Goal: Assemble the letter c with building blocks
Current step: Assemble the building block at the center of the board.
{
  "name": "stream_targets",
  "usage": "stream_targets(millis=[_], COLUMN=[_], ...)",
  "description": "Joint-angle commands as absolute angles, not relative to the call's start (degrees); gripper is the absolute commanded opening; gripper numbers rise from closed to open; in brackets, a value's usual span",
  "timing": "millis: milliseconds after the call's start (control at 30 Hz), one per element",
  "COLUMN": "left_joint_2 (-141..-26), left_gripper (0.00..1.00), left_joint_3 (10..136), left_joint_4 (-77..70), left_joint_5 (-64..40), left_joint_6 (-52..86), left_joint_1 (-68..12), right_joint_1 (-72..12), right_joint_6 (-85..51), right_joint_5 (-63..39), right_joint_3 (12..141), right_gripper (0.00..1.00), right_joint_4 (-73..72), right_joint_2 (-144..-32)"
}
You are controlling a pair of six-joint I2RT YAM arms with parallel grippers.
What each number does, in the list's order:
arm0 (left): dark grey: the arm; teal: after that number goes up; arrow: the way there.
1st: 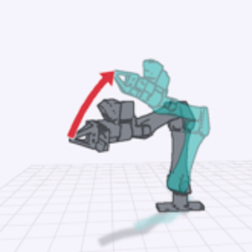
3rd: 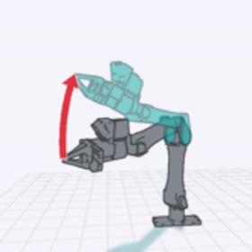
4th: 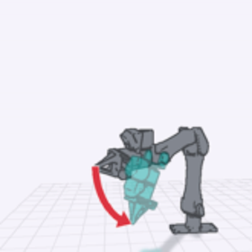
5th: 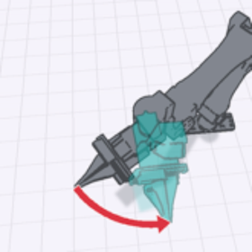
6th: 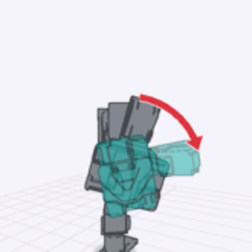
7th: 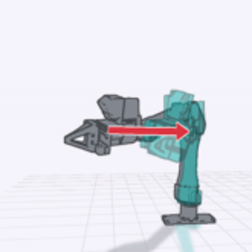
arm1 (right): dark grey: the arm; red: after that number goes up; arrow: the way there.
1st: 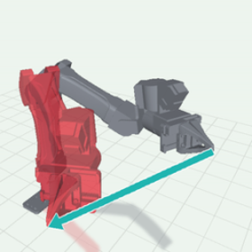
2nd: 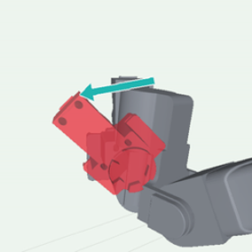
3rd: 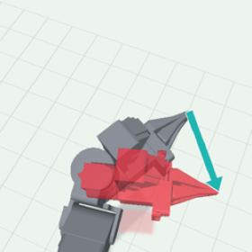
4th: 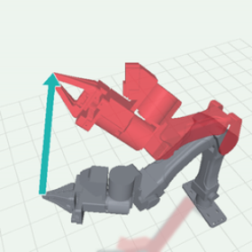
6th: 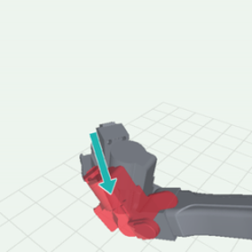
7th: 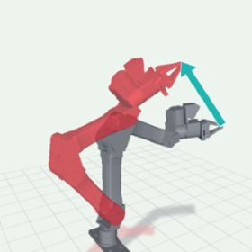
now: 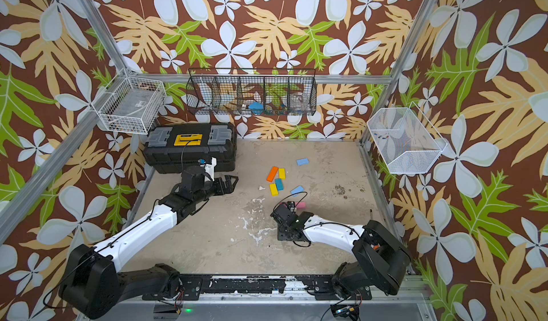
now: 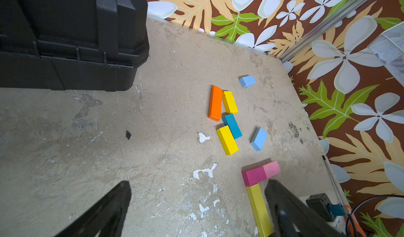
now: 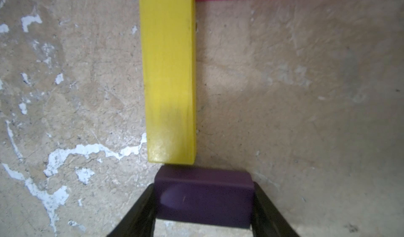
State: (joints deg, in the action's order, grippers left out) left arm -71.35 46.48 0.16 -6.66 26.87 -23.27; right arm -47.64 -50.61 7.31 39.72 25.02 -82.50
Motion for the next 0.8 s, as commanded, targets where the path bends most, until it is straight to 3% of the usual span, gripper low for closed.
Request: stream_targets(millis=[0,767], left_joint_2=[-71.2,-70.7], left_gripper=[1.0,1.0], left_joint_3=[46.5,45.8], left_joint_4=[-0.9,-1.2], left_joint_5=[-7.3,-7.4], left_joint_6=[27.2,27.6], left_joint_1=[-23.1,-23.1], right_joint_1=[-47.5,-47.6], right_joint_6=[-50.9,-50.6], right_joint_5=[8.4,8.5], right_joint_3=[39.6,39.6], right_gripper=[0.56,0.61], right_joint_4=[25.6,25.2], right_joint_2=[-82.7,-83.3])
